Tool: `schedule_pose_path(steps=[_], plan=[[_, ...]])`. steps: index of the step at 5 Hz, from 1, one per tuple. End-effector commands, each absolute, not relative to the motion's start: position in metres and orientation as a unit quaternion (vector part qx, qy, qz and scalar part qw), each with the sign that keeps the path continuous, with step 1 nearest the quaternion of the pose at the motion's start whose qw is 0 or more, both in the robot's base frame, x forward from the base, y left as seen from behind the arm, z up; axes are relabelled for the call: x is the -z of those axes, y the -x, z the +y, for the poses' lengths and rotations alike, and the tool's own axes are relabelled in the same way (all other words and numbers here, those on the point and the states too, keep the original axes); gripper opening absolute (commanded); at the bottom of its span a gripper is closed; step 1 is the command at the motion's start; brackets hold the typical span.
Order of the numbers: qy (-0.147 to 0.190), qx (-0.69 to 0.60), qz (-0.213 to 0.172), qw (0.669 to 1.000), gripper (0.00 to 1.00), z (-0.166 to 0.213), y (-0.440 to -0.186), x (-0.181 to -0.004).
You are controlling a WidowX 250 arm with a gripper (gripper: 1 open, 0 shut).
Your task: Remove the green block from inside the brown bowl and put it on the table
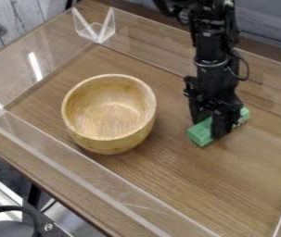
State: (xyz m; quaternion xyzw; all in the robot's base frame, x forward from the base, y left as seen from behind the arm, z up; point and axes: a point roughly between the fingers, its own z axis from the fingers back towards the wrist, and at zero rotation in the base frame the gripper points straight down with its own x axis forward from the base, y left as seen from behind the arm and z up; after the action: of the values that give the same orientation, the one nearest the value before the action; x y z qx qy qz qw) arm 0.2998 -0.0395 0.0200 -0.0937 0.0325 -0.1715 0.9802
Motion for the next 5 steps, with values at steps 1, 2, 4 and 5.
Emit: schedule_pose_path(steps=[1,2,4,5], plan=[[0.088,0.183,0.018,0.979,0.0,-0.036,-0.302,-0.025],[0.098,0.174,0.02,0.98,0.0,-0.033,-0.306,-0.024],[0.1,0.179,0.031,0.978,1.0,-0.029,-0.311,-0.027],[0.087,0.194,0.031,0.977,1.0,-0.027,-0.311,-0.051]])
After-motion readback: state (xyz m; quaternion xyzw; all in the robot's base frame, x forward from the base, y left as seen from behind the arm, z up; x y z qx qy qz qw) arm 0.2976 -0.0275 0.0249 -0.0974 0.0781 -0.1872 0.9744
